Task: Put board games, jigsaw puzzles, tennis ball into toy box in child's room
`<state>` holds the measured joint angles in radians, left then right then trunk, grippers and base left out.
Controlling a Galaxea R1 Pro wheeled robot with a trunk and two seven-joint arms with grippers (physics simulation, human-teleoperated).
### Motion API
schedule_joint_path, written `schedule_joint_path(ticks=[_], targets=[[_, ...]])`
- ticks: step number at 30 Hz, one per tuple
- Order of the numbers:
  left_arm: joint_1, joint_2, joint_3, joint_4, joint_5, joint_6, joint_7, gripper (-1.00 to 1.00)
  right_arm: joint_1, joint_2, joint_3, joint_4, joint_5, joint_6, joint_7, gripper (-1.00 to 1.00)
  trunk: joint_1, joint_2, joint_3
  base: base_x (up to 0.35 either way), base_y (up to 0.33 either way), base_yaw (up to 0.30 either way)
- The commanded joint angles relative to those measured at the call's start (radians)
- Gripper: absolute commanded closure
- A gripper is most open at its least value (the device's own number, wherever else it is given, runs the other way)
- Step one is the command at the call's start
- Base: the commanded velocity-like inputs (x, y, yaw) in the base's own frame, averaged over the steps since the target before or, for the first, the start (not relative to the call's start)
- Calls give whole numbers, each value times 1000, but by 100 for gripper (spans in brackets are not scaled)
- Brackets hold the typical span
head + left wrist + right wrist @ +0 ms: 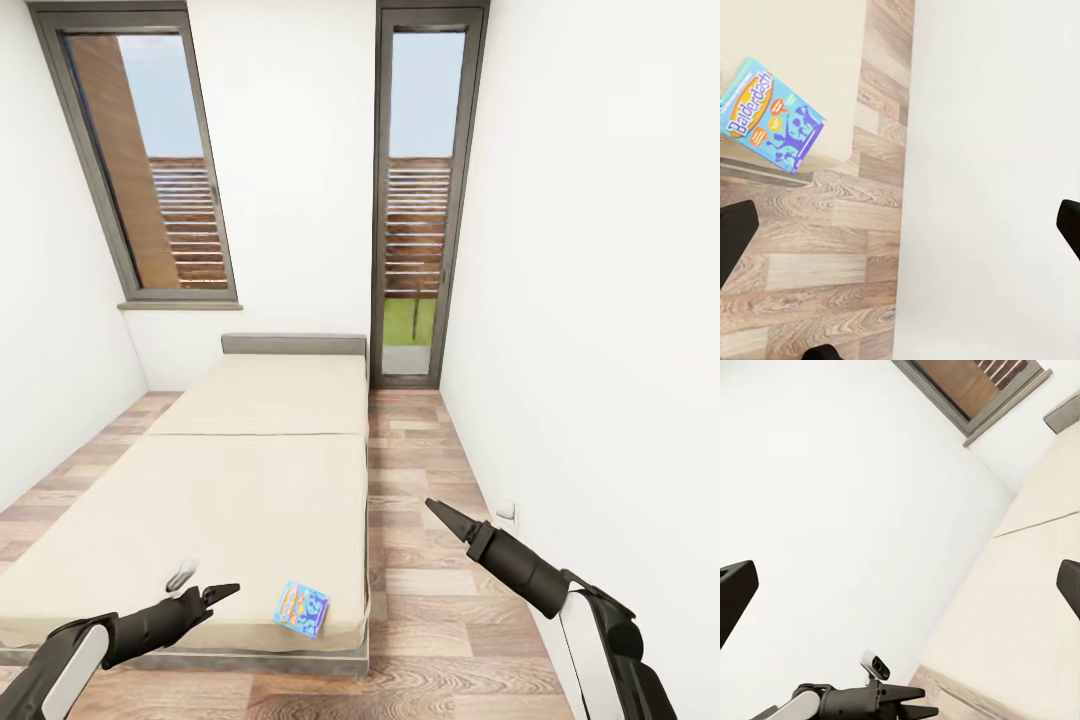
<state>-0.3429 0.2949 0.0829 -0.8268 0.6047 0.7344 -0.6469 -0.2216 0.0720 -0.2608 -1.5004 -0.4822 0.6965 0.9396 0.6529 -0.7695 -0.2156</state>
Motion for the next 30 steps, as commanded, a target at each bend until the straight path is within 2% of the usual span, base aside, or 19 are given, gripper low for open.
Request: schedule_joint_path(ticks=[1, 10, 17, 22, 30], targets=[[-1, 1, 1, 0, 2, 6, -2, -100, -1, 1, -2, 0, -4, 7, 2, -100, 4, -8, -5, 0, 0, 0], [-1, 3, 3, 0, 2, 7, -10, -100, -1, 1, -1, 11, -8, 3, 5, -100, 39, -71, -33, 0, 0, 0], [-2, 8, 3, -1, 3, 9, -19, -100, -2, 18, 14, 85, 3, -22, -15, -100, 65, -120, -55, 0, 0, 0], [-2, 8, 3, -1, 2, 10, -19, -100, -2, 18, 31, 136, -5, -61, -30, -100, 85, -155, -71, 0, 0, 0], [-2, 9, 3, -2, 3, 10, -23, -100, -2, 20, 37, 144, -7, -78, -32, -100, 115, -211, -96, 0, 0, 0]])
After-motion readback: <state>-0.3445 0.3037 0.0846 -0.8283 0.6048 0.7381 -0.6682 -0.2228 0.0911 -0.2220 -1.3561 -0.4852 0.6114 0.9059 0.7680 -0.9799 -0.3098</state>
